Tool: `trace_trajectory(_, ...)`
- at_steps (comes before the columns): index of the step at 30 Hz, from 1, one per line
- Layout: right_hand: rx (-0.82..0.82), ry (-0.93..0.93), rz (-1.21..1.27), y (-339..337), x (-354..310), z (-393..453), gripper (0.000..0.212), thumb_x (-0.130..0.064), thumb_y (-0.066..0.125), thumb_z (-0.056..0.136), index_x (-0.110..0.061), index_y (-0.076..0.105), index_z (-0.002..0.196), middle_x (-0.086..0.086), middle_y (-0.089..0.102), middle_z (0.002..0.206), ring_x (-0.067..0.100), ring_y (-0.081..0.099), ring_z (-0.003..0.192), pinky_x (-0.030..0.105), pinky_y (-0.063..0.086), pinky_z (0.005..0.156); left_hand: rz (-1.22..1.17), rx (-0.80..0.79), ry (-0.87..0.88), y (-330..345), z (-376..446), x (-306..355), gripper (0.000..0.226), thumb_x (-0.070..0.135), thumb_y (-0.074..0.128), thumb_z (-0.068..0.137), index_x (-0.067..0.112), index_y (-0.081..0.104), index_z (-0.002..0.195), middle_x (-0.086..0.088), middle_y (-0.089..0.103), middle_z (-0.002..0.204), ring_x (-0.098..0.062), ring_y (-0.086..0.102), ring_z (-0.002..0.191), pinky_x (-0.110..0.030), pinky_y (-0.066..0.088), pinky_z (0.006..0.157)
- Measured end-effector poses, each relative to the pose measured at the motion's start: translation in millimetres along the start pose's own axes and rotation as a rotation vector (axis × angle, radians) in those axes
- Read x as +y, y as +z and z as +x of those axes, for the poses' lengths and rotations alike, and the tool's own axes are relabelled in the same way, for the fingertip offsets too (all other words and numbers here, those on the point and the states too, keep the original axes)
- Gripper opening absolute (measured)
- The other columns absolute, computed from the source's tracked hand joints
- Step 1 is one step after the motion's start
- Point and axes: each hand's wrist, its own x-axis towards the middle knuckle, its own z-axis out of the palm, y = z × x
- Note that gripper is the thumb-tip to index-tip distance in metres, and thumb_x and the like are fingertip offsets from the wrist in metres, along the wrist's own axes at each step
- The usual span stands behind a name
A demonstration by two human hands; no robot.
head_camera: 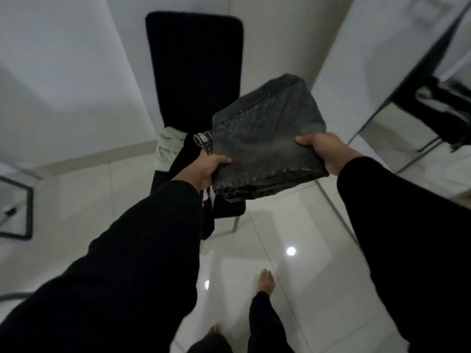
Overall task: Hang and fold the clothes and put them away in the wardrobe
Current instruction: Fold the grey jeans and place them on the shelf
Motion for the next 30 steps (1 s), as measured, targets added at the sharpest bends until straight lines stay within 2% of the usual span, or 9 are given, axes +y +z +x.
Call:
trace_trajectory(4,0.214,-0.042,0.113,-70.9,3.5,-32.6,0.076,-0.029,0.080,0.055,-0.002,0.058,0.122,0.013,0.067,0.115,0.029,0.067,0.091,0.040,0.056,0.084,0.240,-0.052,0.079,68.6,-5.4,26.8,0.049,0.006,0.070,0.071,0.007,0.054,0.118,-0.017,0.065,0.113,-0.031,0.066,0.093,-0.046,0.055,0.083)
trace_trajectory(8,0.431,-0.034,0.163,-131.8,8.0,-76.8,0.050,-0.018,0.068,0.084,0.001,0.051,0.127,0.011,0.060,0.116,0.025,0.058,0.092,0.031,0.047,0.078,0.381,-0.084,0.157,152.1,-28.9,38.5,0.028,0.007,0.069,0.079,0.007,0.059,0.105,-0.013,0.066,0.099,-0.029,0.065,0.086,-0.037,0.055,0.081)
trace_trajectory(12,0.590,-0.024,0.212,-201.8,32.9,-90.6,0.059,-0.023,0.068,0.084,0.000,0.046,0.133,0.015,0.057,0.128,0.032,0.058,0.110,0.040,0.048,0.096,0.440,-0.189,0.213,234.0,-39.5,29.9,0.031,0.007,0.068,0.080,0.009,0.060,0.110,-0.010,0.066,0.099,-0.026,0.065,0.083,-0.032,0.053,0.074)
trace_trajectory(17,0.752,0.042,0.238,-271.0,72.4,-111.8,0.059,-0.023,0.070,0.083,0.002,0.048,0.132,0.013,0.055,0.131,0.031,0.056,0.115,0.038,0.046,0.100,0.557,-0.258,0.246,326.0,-47.9,0.0,0.025,0.010,0.070,0.079,0.006,0.063,0.103,-0.011,0.066,0.095,-0.025,0.064,0.077,-0.030,0.052,0.071)
trace_trajectory(20,0.833,0.115,0.303,-309.6,102.2,-119.6,0.054,-0.024,0.071,0.081,-0.003,0.055,0.128,0.013,0.060,0.128,0.031,0.059,0.112,0.039,0.047,0.099,0.635,-0.324,0.254,375.2,-55.5,-20.5,0.018,0.011,0.069,0.080,0.011,0.061,0.096,-0.013,0.067,0.098,-0.028,0.066,0.087,-0.037,0.055,0.084)
trace_trajectory(22,0.882,0.157,0.332,-333.6,119.6,-122.6,0.051,-0.024,0.069,0.085,-0.004,0.054,0.129,0.014,0.060,0.126,0.032,0.058,0.113,0.037,0.047,0.096,0.681,-0.385,0.288,407.0,-56.4,-34.1,0.024,0.010,0.066,0.081,0.010,0.060,0.105,-0.013,0.066,0.105,-0.029,0.065,0.094,-0.037,0.053,0.088)
trace_trajectory(25,0.933,0.190,0.389,-362.9,144.2,-123.3,0.048,-0.024,0.066,0.087,-0.004,0.053,0.129,0.014,0.059,0.126,0.033,0.057,0.112,0.038,0.047,0.095,0.717,-0.500,0.304,448.4,-56.7,-51.4,0.035,0.003,0.059,0.084,0.007,0.056,0.118,-0.012,0.063,0.107,-0.027,0.061,0.088,-0.031,0.051,0.073)
trace_trajectory(28,1.004,0.186,0.414,-389.0,164.6,-118.4,0.043,-0.026,0.065,0.088,-0.004,0.055,0.124,0.015,0.060,0.124,0.033,0.057,0.111,0.042,0.046,0.099,0.750,-0.643,0.290,488.7,-51.9,-62.6,0.035,-0.001,0.054,0.085,0.009,0.056,0.118,-0.012,0.062,0.103,-0.025,0.059,0.080,-0.028,0.048,0.057)
trace_trajectory(30,1.064,0.180,0.430,-406.3,177.2,-112.3,0.044,-0.027,0.065,0.087,-0.005,0.055,0.124,0.015,0.060,0.123,0.034,0.057,0.111,0.044,0.046,0.099,0.775,-0.718,0.290,516.6,-44.7,-70.9,0.034,-0.001,0.054,0.086,0.011,0.055,0.118,-0.010,0.060,0.099,-0.023,0.058,0.075,-0.027,0.046,0.054)
